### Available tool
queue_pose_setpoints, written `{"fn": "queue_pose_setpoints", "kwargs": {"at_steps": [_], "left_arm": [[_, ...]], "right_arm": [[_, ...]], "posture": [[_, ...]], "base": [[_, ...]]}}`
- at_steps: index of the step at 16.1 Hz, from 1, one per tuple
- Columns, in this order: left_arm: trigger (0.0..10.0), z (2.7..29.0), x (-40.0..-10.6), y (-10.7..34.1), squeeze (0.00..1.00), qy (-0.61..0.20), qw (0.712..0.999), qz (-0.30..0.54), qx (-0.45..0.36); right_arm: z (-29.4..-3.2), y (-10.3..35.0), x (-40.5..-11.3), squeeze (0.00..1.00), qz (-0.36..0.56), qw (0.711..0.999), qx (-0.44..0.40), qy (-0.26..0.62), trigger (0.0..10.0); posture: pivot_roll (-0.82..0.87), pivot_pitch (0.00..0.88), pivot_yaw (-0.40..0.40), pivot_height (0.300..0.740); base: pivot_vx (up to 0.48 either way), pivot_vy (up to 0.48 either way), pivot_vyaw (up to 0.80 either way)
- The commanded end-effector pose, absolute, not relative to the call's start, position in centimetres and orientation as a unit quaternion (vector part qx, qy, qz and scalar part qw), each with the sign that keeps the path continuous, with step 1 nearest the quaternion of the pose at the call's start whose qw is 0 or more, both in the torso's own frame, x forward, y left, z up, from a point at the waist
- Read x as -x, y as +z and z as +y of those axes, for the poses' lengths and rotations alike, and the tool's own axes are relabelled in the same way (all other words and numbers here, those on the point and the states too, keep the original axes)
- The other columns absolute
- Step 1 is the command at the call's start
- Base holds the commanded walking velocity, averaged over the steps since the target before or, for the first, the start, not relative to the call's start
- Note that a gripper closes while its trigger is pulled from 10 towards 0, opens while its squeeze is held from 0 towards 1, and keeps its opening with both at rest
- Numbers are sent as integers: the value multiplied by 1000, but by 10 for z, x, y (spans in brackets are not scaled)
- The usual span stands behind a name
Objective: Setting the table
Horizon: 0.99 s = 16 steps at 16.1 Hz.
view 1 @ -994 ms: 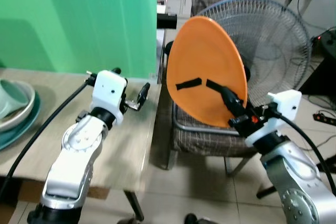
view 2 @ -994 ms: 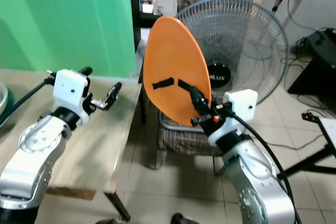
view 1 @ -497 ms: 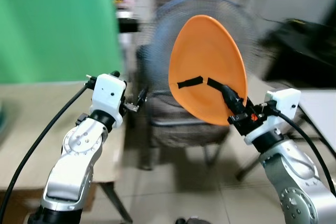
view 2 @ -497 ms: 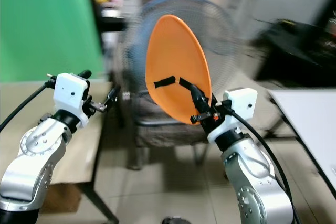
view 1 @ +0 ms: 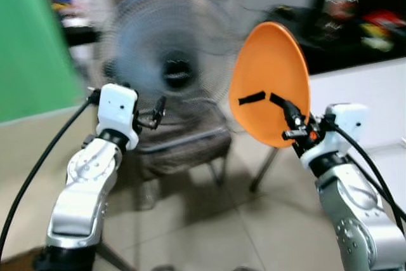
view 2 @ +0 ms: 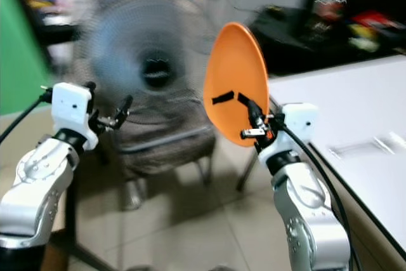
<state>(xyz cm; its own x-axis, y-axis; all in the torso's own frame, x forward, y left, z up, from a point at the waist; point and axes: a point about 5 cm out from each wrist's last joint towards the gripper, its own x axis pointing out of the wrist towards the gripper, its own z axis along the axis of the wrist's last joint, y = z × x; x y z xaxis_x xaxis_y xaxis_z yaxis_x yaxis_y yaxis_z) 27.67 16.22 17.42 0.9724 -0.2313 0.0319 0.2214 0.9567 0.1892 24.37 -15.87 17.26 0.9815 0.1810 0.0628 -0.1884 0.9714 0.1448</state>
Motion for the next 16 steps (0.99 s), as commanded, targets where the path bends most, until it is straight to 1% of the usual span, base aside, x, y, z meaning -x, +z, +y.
{"fn": "queue_pose_setpoints", "kwargs": {"at_steps": [1,3,6,11,16], "left_arm": [[10000,159,-278,175,0,-115,989,-27,-89],[10000,155,-279,176,0,-114,989,-31,-89],[10000,156,-278,174,0,-110,990,-29,-83],[10000,154,-278,172,0,-117,988,-29,-92],[10000,153,-275,170,0,-116,989,-32,-90]], "right_arm": [[-158,183,-246,0,-45,993,-68,91,10000],[-157,183,-249,0,-40,994,-64,85,10000],[-159,181,-252,0,-29,996,-51,70,10000],[-164,164,-249,0,27,995,-84,54,10000],[-167,162,-253,0,36,993,-97,52,10000]], "posture": [[74,0,-22,740],[71,0,-30,740],[54,0,-20,740],[59,0,-1,740],[78,0,-13,740]], "base": [[0,0,-800],[0,0,-800],[0,0,-800],[0,0,-800],[0,0,-800]]}}
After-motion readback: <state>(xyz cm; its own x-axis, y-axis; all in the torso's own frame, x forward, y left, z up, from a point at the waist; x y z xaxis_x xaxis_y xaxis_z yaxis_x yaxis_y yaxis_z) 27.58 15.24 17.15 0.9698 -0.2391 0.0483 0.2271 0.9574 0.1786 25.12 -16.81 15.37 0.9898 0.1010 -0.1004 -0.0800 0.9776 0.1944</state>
